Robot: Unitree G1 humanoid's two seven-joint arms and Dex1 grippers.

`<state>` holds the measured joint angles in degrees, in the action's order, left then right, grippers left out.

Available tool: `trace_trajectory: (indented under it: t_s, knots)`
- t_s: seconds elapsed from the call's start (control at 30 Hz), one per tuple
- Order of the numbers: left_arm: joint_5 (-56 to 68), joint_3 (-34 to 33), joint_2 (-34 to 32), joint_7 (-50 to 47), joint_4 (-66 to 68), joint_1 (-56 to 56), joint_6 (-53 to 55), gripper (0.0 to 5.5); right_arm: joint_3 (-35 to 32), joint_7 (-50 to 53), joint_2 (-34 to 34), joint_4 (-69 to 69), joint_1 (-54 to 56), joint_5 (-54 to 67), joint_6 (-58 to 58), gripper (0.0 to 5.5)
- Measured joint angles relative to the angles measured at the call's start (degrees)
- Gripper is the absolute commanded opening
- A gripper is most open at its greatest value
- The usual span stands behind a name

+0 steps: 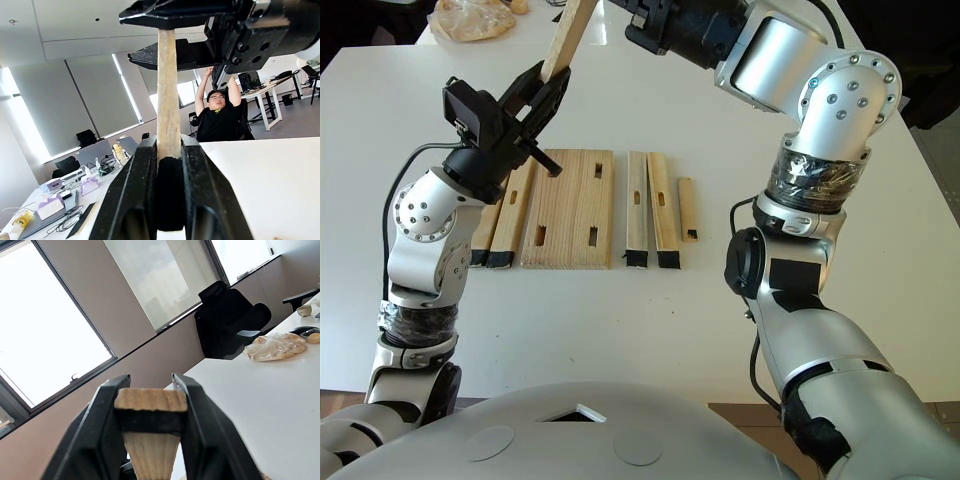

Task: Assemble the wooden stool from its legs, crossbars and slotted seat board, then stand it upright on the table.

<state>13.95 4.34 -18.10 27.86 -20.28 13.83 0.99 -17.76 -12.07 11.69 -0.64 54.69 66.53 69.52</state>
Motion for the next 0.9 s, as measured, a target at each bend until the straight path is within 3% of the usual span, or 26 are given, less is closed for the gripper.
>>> trace_trajectory:
  t_s: [0.3,0.47,0.6,0.73,0.9]
  knots:
    - [0.62,-0.15,-0.84,1.11,0.48,0.53,2.37,0.42,1.85,-1.05,0.36,3.46,-2.54,-1.35,-2.27,1.32]
    - [2.01,0.47,-1.10,1.87,1.85,1.17,8.23,1.41,2.11,-1.31,0.39,5.16,-4.00,-1.83,-4.54,1.31]
    - [1.94,0.23,0.98,-0.74,3.43,1.72,10.54,1.45,3.20,-1.77,0.52,6.37,-5.15,-3.41,-6.32,1.31]
    - [2.27,-2.32,4.40,-6.29,4.59,1.72,13.46,1.45,10.29,-12.64,7.30,4.93,-6.76,-15.27,-16.95,1.31]
    - [2.71,-9.49,16.67,-25.08,8.88,6.17,13.99,1.45,20.96,-34.49,18.46,-3.54,-11.14,-32.93,-37.31,1.31]
